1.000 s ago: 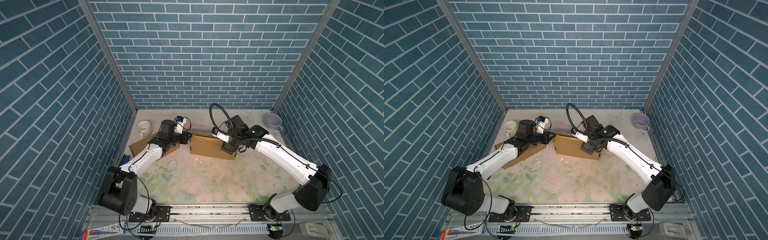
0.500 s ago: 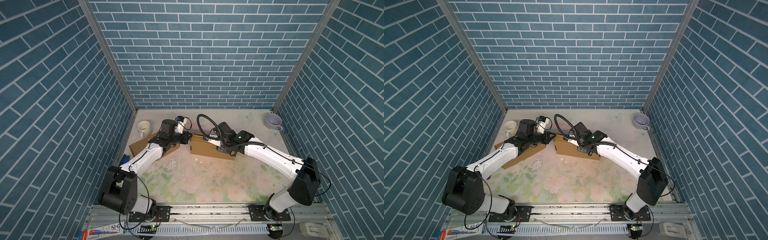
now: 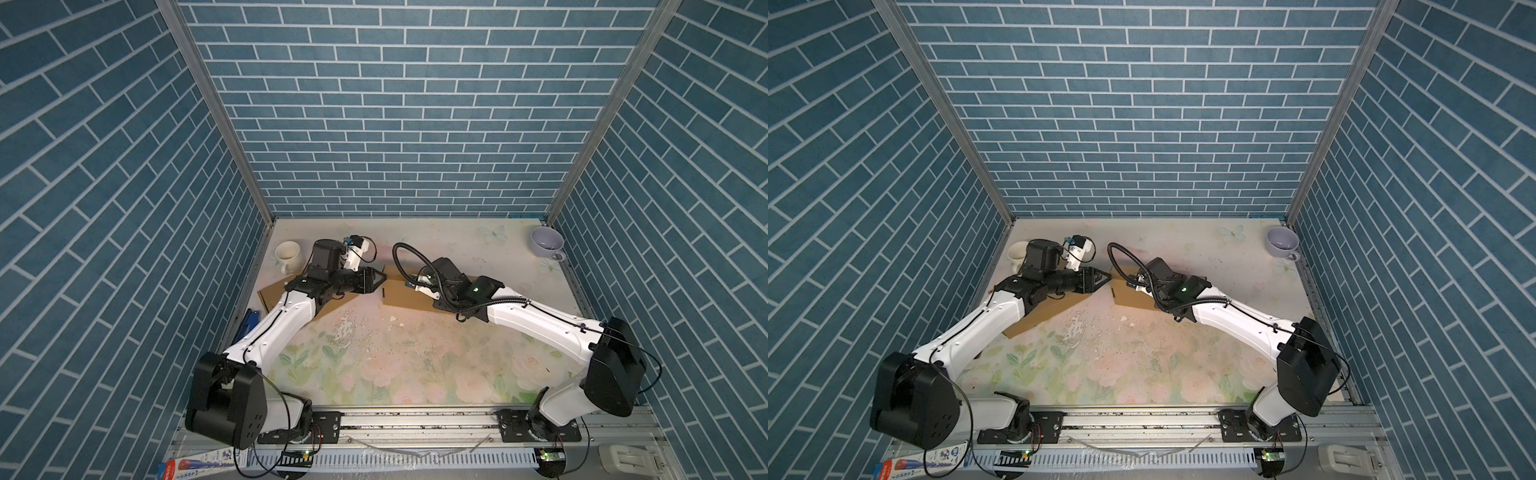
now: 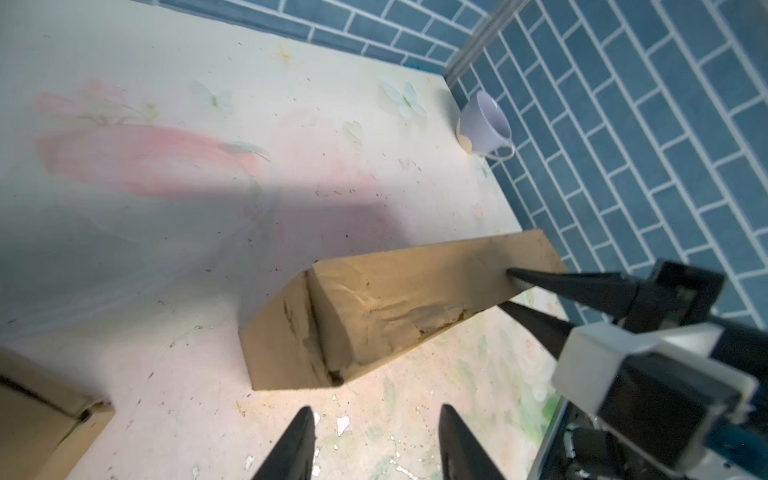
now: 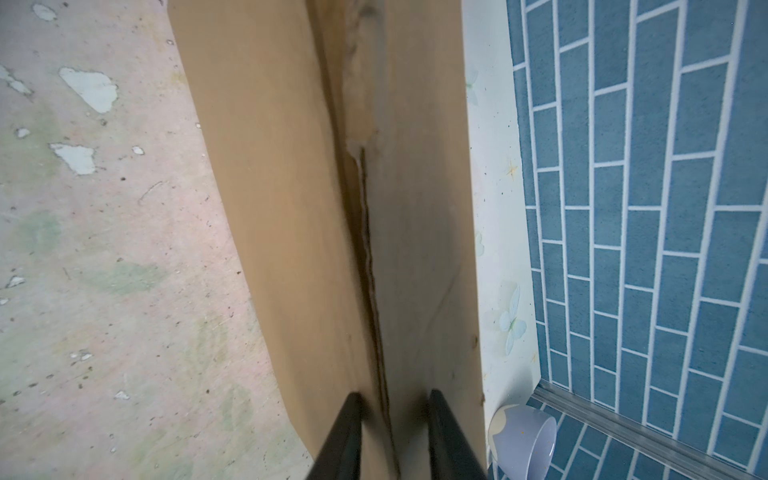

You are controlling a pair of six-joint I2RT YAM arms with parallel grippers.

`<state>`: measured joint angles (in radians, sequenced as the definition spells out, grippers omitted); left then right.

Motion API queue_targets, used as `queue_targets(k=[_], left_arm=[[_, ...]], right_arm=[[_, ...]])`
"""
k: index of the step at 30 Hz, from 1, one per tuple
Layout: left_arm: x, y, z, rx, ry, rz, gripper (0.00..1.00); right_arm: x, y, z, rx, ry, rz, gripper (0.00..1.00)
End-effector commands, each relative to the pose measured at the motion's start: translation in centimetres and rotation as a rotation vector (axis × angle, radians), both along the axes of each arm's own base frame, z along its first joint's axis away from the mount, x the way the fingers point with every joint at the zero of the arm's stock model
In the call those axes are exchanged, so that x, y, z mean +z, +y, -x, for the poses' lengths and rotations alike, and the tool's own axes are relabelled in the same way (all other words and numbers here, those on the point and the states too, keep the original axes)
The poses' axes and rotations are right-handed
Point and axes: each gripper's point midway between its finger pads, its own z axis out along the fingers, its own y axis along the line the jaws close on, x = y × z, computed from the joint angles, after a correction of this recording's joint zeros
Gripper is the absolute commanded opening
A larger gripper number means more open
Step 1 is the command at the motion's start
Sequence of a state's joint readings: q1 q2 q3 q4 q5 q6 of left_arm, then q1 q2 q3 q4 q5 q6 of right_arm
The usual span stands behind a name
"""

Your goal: Fold the paper box

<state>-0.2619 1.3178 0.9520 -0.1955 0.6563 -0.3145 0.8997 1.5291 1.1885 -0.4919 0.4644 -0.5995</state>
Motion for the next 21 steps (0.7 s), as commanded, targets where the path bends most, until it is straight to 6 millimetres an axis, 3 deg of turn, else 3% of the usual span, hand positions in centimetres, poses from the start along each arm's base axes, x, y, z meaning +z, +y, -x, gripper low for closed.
queue_targets(k=[1,8,11,13,17,19,21], left_arm=[[1.3,0.2,-1.4,0.042,0.026,0.071,0.54],[-1.5,-2.6,-4.1,0.022,0.087,0.022,0.58],[-3.6,-3.9,-2.8,-0.045,0.126,-0.009,0.56],[-5.8,-3.3,-1.5,-0.055,0.168,-0.034,0.51],[-9.8,-1.3,-0.7,-0.025,0.249,-0.081,0.42],[-9.8,-1.4,-1.0,-0.021,0.246,-0.076,0.42],[-9.7,-1.6,-1.4,-0.013,0.237,-0.064,0.42]], right_arm=[[-2.5,-1.4,1.3,-0.026,0.050,0.041,0.27],[-2.6,-1.6,1.4,-0.046,0.041,0.022,0.34],[-2.5,-1.5,1.6,-0.057,0.072,-0.023,0.40],[-2.0,-1.4,2.0,-0.059,0.104,-0.069,0.45],[2.4,-0.3,3.0,-0.066,0.211,-0.327,0.60],[5.7,-0.3,3.3,-0.105,0.268,-0.537,0.63],[8.1,-1.6,2.8,-0.196,0.310,-0.715,0.65]])
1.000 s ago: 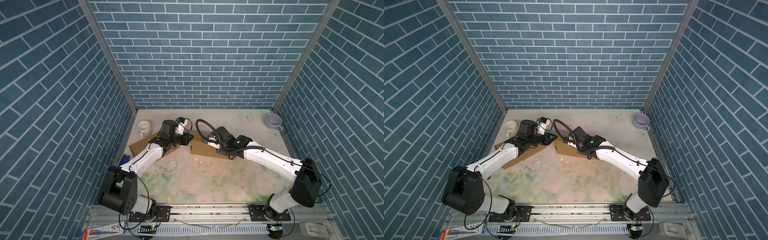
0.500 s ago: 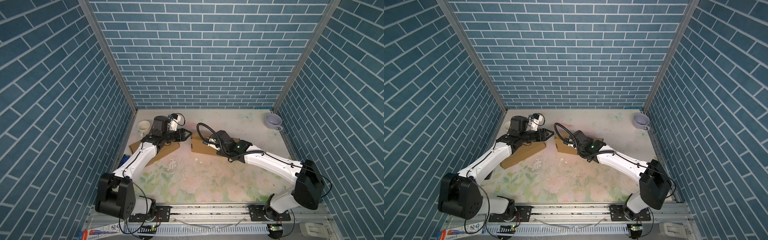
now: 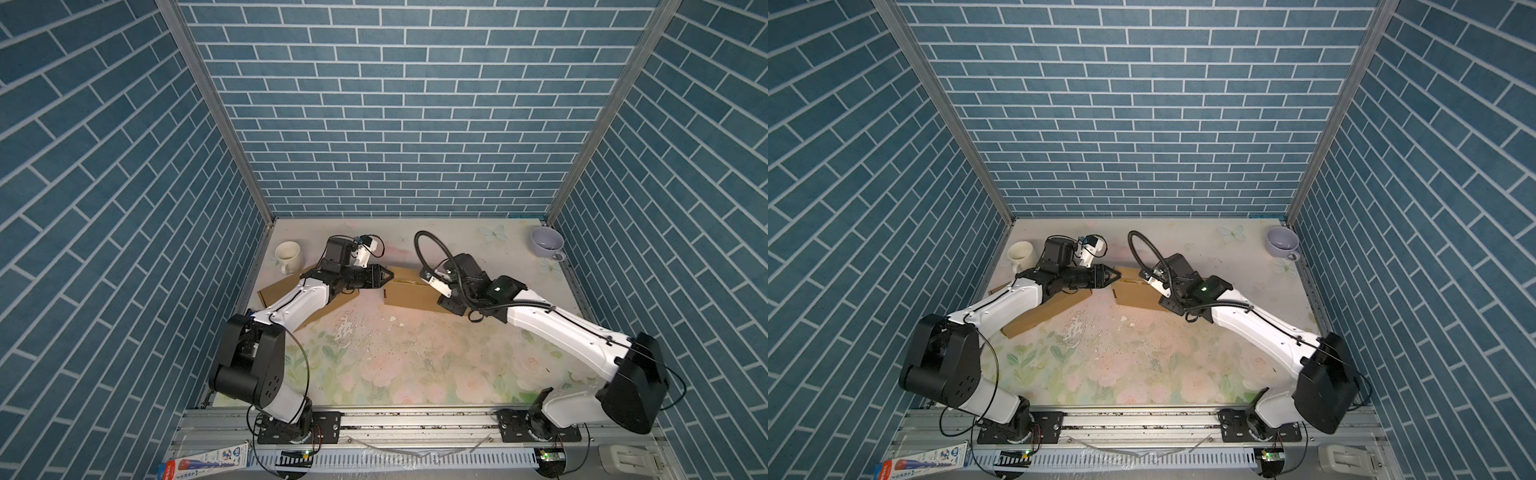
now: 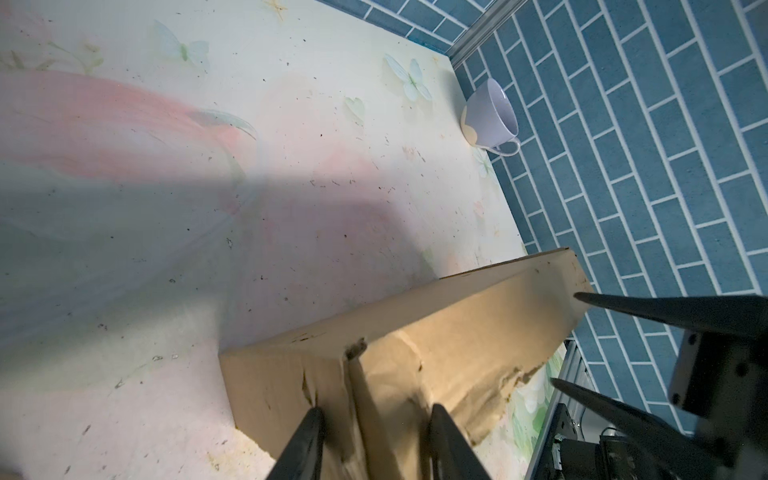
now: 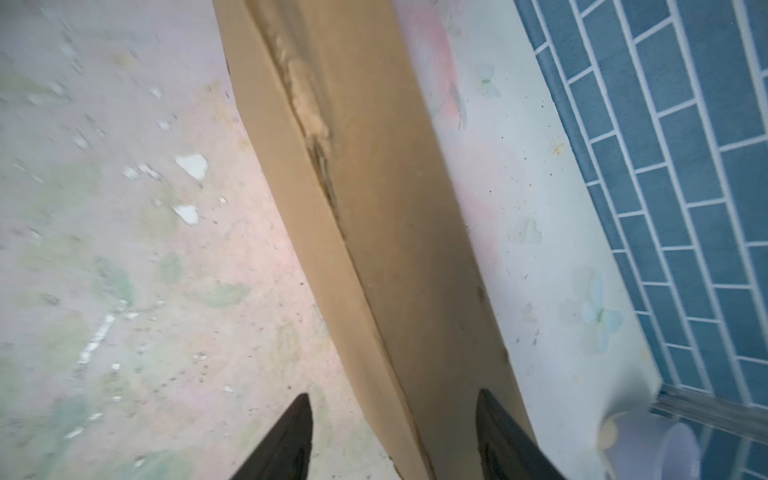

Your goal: Fold the paper box

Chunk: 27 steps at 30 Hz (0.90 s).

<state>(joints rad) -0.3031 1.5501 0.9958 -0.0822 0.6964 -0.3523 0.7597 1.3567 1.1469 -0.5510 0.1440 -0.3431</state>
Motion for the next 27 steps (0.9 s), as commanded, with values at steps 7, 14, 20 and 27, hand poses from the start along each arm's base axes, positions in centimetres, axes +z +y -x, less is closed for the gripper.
queue_targets(k=[7,14,20,27], left_arm=[[-5.0,1.4,1.1,0.041,0.126,-0.078,0.43],[-5.1,1.3,1.0,0.037,0.124,-0.081,0.43],[-5.7,1.7,1.5,0.049,0.130,-0.096,0.41],[-5.1,0.6,3.2,0.018,0.118,-0.095,0.40]], right_arm=[[2.1,-6.5,0.2,-0.555,0.381,-0.539,0.60],[-0.5,-8.8,-0.8,-0.706,0.529,-0.652,0.51],[-5.9,-10.1,0.1,-0.787,0.648,-0.569,0.32],[-3.2,-8.5,0.0,-0.679,0.647,-0.715,0.32]])
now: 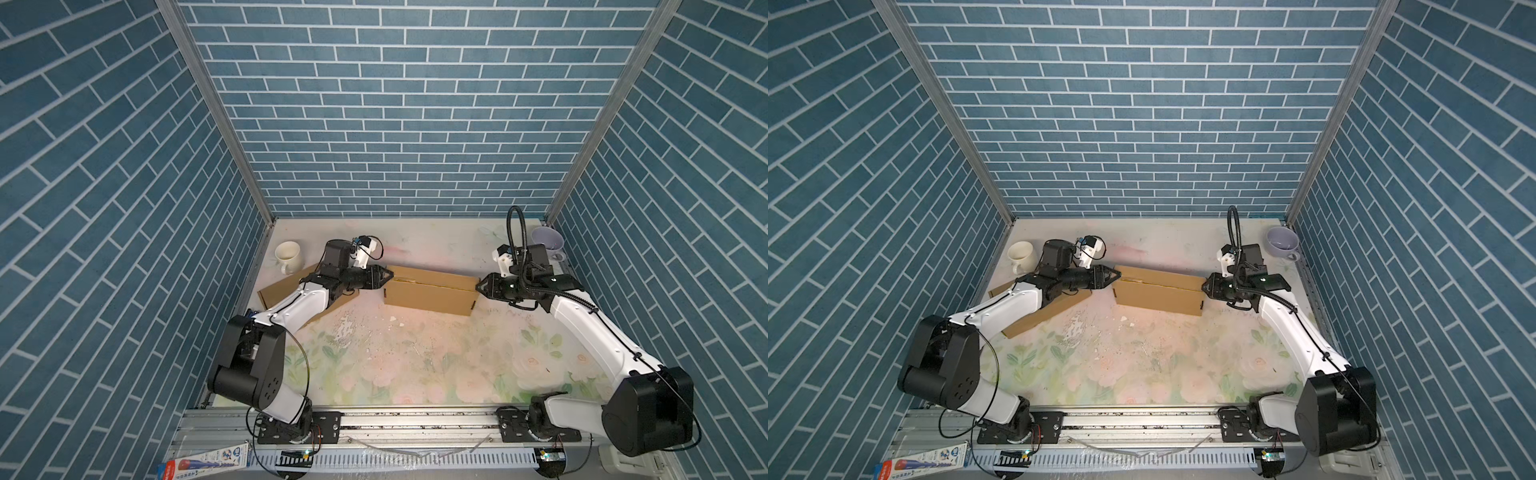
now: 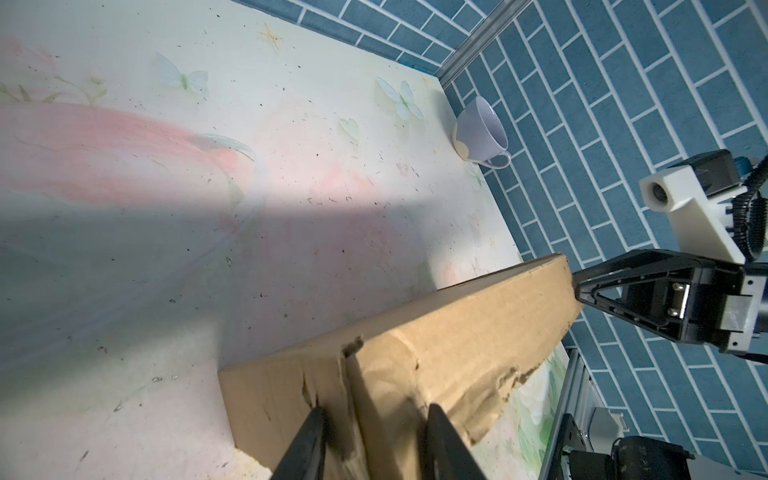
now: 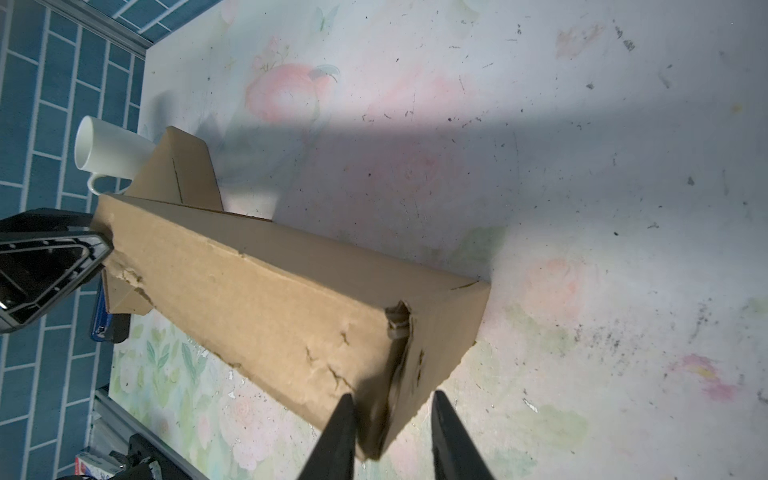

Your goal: Fold the paper box

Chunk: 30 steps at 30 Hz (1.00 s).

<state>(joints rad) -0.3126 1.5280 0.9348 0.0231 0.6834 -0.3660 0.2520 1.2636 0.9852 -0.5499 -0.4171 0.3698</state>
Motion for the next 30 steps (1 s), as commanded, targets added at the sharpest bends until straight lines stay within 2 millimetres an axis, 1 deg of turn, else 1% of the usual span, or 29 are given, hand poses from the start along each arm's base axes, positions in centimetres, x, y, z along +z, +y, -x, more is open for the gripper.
queue_targets(k=[1,4,6,8,9,10,11,12,14,17,20,23,26,28,30], left_arm=[[-5.1,0.6,3.6,0.007,0.176,-0.119,0.40],[-5.2,1.0,5.7,0.010,0.188,-0.147,0.43],[-5.1,2.1,7.5,0.038,0.202,-0.174,0.51],[-4.5,3.0,9.0,0.064,0.201,-0.183,0.58],[-4.0,3.4,9.7,0.077,0.197,-0.178,0.62],[-3.8,3.7,10.3,0.087,0.195,-0.175,0.64],[-2.9,3.8,10.5,0.096,0.179,-0.162,0.66],[-3.5,4.0,11.4,0.101,0.196,-0.157,0.67],[-4.0,3.8,11.9,0.105,0.202,-0.133,0.67],[-5.5,3.2,11.8,0.110,0.215,-0.123,0.68],[-6.7,2.7,11.2,0.109,0.218,-0.146,0.68],[-7.7,2.0,10.7,0.100,0.222,-0.166,0.68],[-8.7,0.7,10.3,0.086,0.234,-0.154,0.68],[-8.9,-0.1,9.6,0.092,0.236,-0.133,0.67],[-8.9,-0.8,8.3,0.106,0.231,-0.108,0.66]], right_arm=[[-0.7,0.6,1.7,0.036,0.050,-0.040,0.32],[-1.5,-0.4,3.9,0.067,0.105,0.037,0.32],[-2.3,-0.8,6.1,0.083,0.157,0.061,0.36],[-2.5,-0.6,8.0,0.087,0.190,0.026,0.43],[-2.3,-0.4,8.7,0.079,0.193,-0.008,0.49],[-2.2,-0.2,9.2,0.068,0.191,-0.036,0.54],[-2.1,-0.1,9.5,0.054,0.190,-0.066,0.59],[-2.1,0.0,9.8,0.040,0.186,-0.090,0.63],[-2.9,0.0,10.0,0.014,0.199,-0.110,0.68],[-5.4,-0.2,9.6,-0.034,0.245,-0.104,0.69],[-7.4,0.2,8.8,-0.090,0.294,-0.139,0.70],[-8.6,1.0,8.5,-0.114,0.328,-0.182,0.71],[-8.6,2.2,7.3,-0.111,0.317,-0.243,0.69],[-8.2,3.1,5.9,-0.103,0.305,-0.287,0.65],[-7.3,4.1,3.9,-0.091,0.289,-0.326,0.62]])
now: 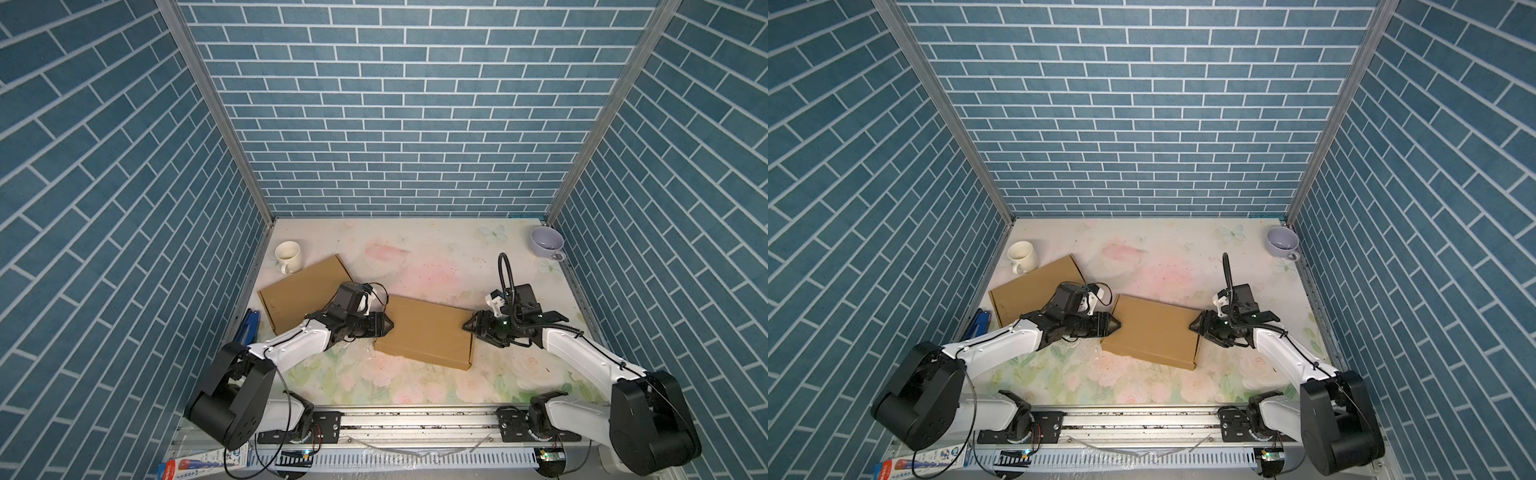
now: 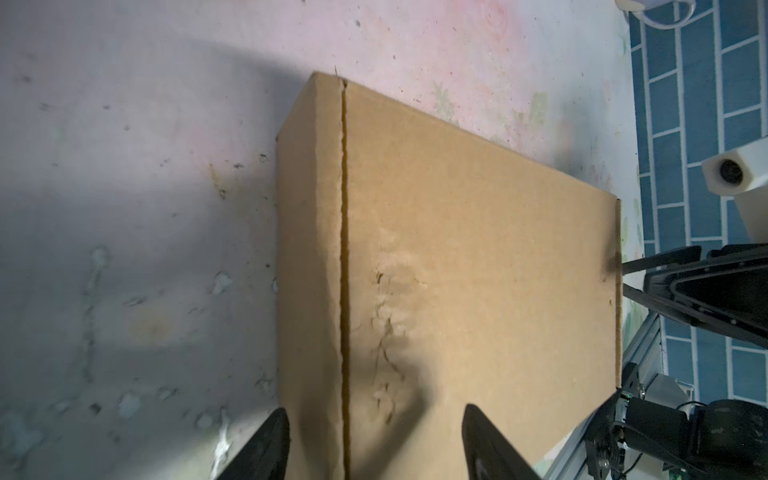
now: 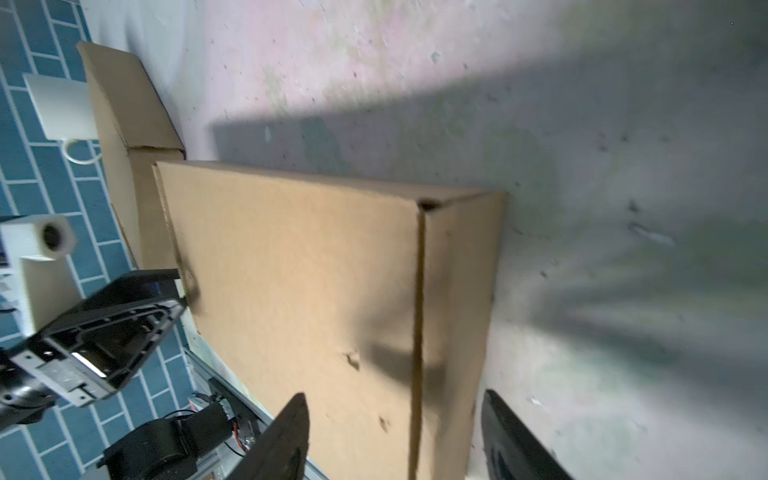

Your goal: Fold the paper box

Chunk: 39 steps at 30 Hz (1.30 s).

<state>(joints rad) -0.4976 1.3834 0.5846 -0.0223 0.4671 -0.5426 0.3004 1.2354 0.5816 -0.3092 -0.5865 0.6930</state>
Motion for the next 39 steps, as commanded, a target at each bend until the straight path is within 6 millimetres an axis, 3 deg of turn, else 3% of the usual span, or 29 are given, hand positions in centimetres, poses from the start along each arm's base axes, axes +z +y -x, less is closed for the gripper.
queue_targets(k=[1,6,9,11,14,16,18,22,25,27,30,35,39], left_arm=[[1.7,-1.7,-3.2,0.036,-0.079,0.059,0.66],[2.9,-2.2,-7.9,0.070,-0.150,0.015,0.66],[2.0,-0.2,-10.3,0.128,-0.164,-0.085,0.67],[1.1,1.1,-10.7,0.147,-0.155,-0.165,0.68],[0.7,2.5,-10.0,0.160,-0.135,-0.225,0.73],[1.6,4.0,-9.5,0.178,-0.163,-0.296,0.76],[4.2,5.9,-9.2,0.205,-0.227,-0.366,0.77],[11.6,8.7,-8.7,0.253,-0.493,-0.427,0.77],[14.0,11.3,-7.8,0.231,-0.729,-0.560,0.81],[14.3,13.6,-7.4,0.267,-0.842,-0.678,0.88],[14.1,18.0,-7.6,0.470,-0.889,-0.808,0.89],[11.0,21.8,-8.6,0.594,-0.848,-0.878,0.90],[8.8,22.2,-9.6,0.558,-0.887,-0.762,0.91]], right_arm=[[3.0,2.5,-4.4,-0.018,-0.086,-0.124,0.61],[4.0,3.8,-10.6,-0.009,-0.146,-0.103,0.61],[3.8,4.3,-13.7,0.003,-0.156,-0.087,0.62],[2.8,3.4,-14.9,0.005,-0.146,-0.005,0.67],[1.7,-0.2,-15.5,-0.025,-0.152,0.179,0.75],[2.2,-2.4,-15.3,-0.040,-0.180,0.260,0.76],[3.7,-4.7,-15.0,-0.079,-0.234,0.317,0.75],[8.1,-10.0,-14.6,-0.270,-0.459,0.372,0.74],[9.8,-16.2,-13.2,-0.429,-0.622,0.608,0.74],[10.3,-20.4,-11.8,-0.530,-0.680,0.833,0.77],[9.9,-23.8,-11.4,-0.651,-0.756,0.974,0.76],[6.3,-23.7,-13.4,-0.603,-0.793,0.981,0.77],[4.5,-22.5,-14.6,-0.541,-0.830,0.920,0.77]])
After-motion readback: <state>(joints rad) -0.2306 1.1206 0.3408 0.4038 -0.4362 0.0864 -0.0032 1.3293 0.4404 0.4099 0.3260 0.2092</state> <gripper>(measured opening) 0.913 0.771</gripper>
